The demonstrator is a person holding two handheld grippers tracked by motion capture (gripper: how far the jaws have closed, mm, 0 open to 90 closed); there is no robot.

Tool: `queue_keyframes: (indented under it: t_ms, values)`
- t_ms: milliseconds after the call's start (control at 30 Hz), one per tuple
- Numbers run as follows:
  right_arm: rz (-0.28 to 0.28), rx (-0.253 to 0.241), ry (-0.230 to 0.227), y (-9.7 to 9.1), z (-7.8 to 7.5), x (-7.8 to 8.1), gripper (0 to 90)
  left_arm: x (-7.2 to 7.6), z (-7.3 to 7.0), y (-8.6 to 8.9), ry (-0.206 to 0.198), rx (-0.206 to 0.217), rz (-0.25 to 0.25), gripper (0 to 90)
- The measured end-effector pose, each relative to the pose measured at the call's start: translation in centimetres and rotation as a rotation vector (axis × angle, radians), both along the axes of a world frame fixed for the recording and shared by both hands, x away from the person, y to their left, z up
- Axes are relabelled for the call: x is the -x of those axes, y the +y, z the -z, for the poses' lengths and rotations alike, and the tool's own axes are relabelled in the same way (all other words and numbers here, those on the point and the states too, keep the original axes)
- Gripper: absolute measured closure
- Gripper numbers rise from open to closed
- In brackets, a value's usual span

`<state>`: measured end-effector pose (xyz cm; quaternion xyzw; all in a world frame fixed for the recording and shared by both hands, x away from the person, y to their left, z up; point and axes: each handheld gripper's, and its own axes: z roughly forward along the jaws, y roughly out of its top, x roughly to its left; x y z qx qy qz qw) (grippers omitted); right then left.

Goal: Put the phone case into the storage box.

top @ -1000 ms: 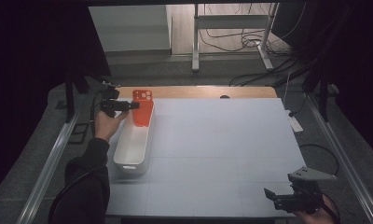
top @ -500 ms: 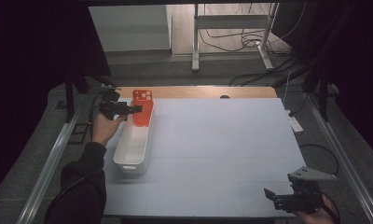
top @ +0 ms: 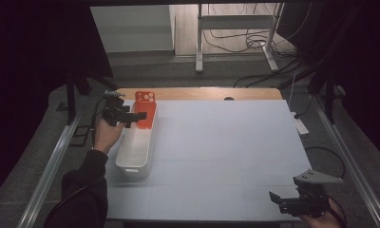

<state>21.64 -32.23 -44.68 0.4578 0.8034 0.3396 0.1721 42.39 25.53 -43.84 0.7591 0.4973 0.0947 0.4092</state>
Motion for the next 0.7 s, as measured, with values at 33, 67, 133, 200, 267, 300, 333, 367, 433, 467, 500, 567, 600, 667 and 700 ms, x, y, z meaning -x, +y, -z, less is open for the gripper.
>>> queue_keyframes:
  t_ms: [33,67,133,200,267,300,333,367,433,467,500,567,600,667,700]
  values:
    - [0.001,-0.001,0.000,0.0,0.0,0.0,0.0,0.1,0.0,-0.1,-0.002,-0.001,0.003,5.3]
    - [0.001,-0.001,0.000,0.0,0.0,0.0,0.0,0.1,0.0,-0.1,-0.002,-0.001,0.003,5.1]
    - [0.001,-0.001,0.001,0.0,0.0,0.0,0.0,0.4,0.0,-0.3,-0.014,-0.010,0.014,4.7]
    - [0.001,-0.001,0.001,0.0,0.0,0.0,0.0,0.7,0.0,-0.6,-0.025,-0.009,0.027,4.5]
    - [0.004,-0.002,0.001,0.0,0.0,0.0,0.0,0.8,0.0,-0.7,-0.029,-0.007,0.033,4.4]
    - [0.004,-0.002,0.001,0.0,0.0,0.0,0.0,0.9,0.0,-0.7,-0.032,-0.009,0.035,4.4]
    - [0.004,-0.003,0.002,0.0,0.0,0.0,0.0,1.1,0.0,-0.8,-0.035,-0.010,0.043,4.5]
    - [0.005,-0.004,0.003,-0.1,0.0,0.0,0.0,1.2,0.0,-0.9,-0.037,-0.009,0.046,4.5]
    - [0.007,-0.009,0.007,-0.1,0.0,-0.1,0.0,1.6,0.0,-1.2,-0.045,-0.012,0.062,4.6]
    - [0.007,-0.009,0.007,-0.1,0.0,-0.1,0.0,1.6,0.0,-1.2,-0.045,-0.012,0.062,4.7]
    - [0.008,-0.009,0.009,-0.1,0.0,-0.1,0.0,1.8,0.0,-1.3,-0.049,-0.017,0.064,4.7]
    - [0.008,-0.012,0.009,-0.1,0.0,-0.1,0.0,2.0,0.0,-1.4,-0.054,-0.019,0.071,4.7]
    - [0.006,-0.009,0.013,-0.1,0.1,-0.2,0.0,2.2,0.1,-1.5,-0.059,-0.027,0.075,4.7]
    - [0.007,-0.008,0.016,-0.1,0.1,-0.2,0.0,2.5,0.2,-1.7,-0.066,-0.028,0.082,4.6]
    - [0.007,-0.008,0.016,-0.1,0.1,-0.2,0.0,2.5,0.2,-1.7,-0.066,-0.028,0.082,4.5]
